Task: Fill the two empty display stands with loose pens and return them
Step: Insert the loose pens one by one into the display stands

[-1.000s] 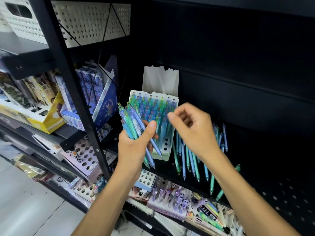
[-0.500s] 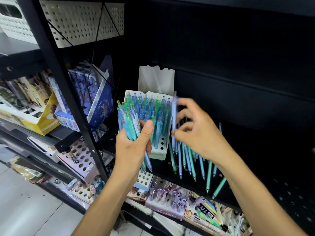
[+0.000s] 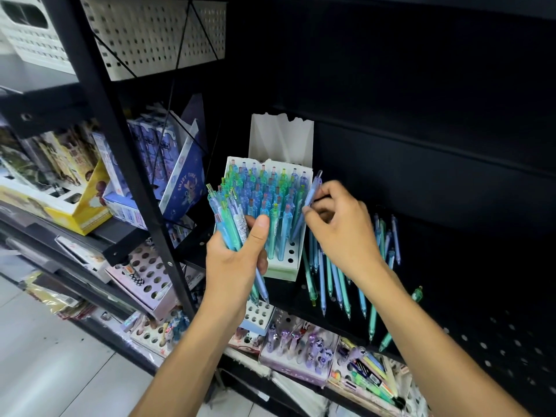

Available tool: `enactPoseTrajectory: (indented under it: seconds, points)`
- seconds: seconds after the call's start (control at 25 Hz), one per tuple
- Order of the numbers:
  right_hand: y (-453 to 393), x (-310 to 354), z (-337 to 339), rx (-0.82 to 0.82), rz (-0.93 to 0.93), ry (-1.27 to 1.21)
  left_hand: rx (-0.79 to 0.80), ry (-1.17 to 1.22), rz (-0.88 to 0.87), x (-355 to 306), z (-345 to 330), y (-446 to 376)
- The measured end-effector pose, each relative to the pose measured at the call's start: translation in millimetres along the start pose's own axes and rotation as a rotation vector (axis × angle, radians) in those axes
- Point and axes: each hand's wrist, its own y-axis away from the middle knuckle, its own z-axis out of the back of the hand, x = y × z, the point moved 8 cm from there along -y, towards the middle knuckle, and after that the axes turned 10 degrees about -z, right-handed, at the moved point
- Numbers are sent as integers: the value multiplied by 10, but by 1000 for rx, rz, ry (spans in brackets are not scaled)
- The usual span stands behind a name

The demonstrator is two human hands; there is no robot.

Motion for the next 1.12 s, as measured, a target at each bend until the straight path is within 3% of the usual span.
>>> enactPoseTrajectory:
  seconds: [0.32, 0.52, 0.68, 0.8, 0.88, 0.96, 1.04, 1.12]
  points:
    - [-18, 25, -69, 68, 8, 95, 2, 8, 6, 22, -13, -14]
    - [-10, 64, -183, 67, 57, 344, 12, 15, 8, 30, -20, -25]
    - [-25, 93, -81, -53, 114, 174, 16, 18, 7, 27, -9, -28]
    - [-85, -12, -96, 0, 53, 149, 26, 21, 24, 49, -34, -9]
    - [-40, -7, 28, -96, 37, 123, 61, 19, 31, 74, -64, 0]
    - [97, 119, 206, -197, 86, -82, 144, -7, 36, 93, -134, 19]
    - [201, 285, 182, -65, 162, -238, 248, -14, 63, 120, -246, 72]
    - [229, 345, 30, 173, 110, -339, 333, 16, 101, 165, -335, 137]
